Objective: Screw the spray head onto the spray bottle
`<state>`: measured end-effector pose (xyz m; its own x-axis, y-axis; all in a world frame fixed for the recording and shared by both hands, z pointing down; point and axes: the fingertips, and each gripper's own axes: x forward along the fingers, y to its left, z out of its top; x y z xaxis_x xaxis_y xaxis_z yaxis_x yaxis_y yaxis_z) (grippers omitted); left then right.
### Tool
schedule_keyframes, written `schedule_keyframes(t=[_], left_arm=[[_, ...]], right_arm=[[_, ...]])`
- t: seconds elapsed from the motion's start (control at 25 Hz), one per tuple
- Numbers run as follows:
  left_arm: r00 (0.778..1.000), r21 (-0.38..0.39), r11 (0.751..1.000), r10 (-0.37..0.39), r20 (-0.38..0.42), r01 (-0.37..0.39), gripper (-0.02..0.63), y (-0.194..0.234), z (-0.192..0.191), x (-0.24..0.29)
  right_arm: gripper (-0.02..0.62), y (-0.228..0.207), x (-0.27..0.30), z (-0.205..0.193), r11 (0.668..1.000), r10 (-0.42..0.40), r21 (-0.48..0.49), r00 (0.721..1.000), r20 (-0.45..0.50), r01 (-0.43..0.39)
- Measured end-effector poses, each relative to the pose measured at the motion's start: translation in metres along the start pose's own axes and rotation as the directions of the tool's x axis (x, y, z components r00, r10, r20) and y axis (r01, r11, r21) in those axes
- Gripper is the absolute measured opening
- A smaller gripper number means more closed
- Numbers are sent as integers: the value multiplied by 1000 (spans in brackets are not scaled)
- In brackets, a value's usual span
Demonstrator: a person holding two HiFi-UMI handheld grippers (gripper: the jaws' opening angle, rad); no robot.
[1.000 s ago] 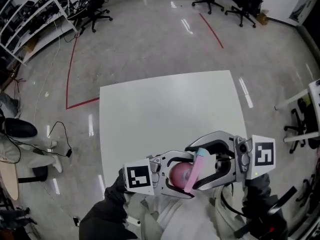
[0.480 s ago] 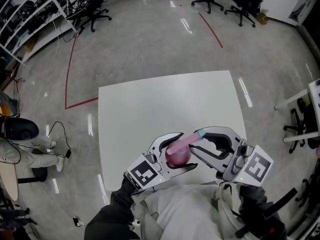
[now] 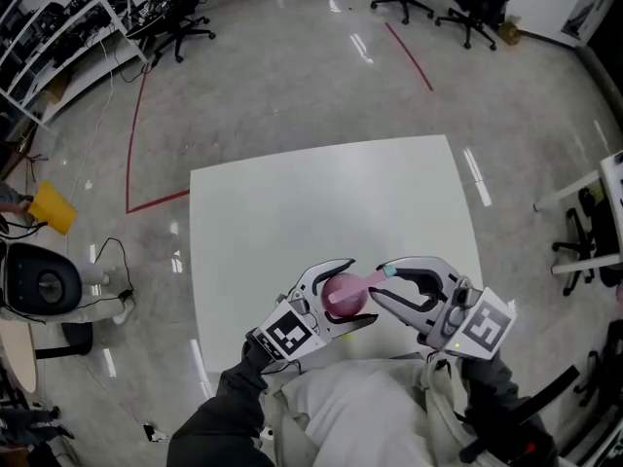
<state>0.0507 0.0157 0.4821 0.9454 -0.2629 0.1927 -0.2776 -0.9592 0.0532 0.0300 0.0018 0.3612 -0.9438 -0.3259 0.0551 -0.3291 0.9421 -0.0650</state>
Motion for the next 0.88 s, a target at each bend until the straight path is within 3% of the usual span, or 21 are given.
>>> schedule_keyframes(t=[0.12, 0.28, 0.4, 0.48, 0.6, 0.68, 0.8, 0.88], left_arm=[[1000, -41, 999, 16, -17, -16, 445, 10, -21, 5], [994, -163, 981, 106, 14, -102, 445, 41, -43, -3], [982, -160, 969, 188, -11, -187, 445, 57, -56, -12], [958, -200, 938, 285, -23, -284, 445, 57, -69, -20], [903, -289, 859, 426, -52, -422, 445, 61, -87, -25], [873, -306, 823, 484, -64, -479, 443, 58, -98, -25], [856, -311, 803, 512, -74, -508, 445, 48, -104, -35], [851, -312, 798, 520, -76, -516, 443, 44, -107, -42]], right_arm=[[97, -11, 0, -17, 999, -36, 11, 999, 0, 36], [51, -32, -1, -33, 993, -111, -34, 994, -6, 111], [52, -43, 10, -37, 990, -137, -33, 989, 53, 139], [52, -43, 11, -49, 980, -197, -17, 977, 77, 199], [52, -49, 10, -94, 955, -291, -44, 956, 24, 292], [52, -53, 11, -122, 941, -328, -89, 945, -3, 327], [52, -48, 18, -136, 926, -355, -137, 935, -7, 351], [52, -41, 23, -125, 912, -362, -182, 930, 70, 369]])
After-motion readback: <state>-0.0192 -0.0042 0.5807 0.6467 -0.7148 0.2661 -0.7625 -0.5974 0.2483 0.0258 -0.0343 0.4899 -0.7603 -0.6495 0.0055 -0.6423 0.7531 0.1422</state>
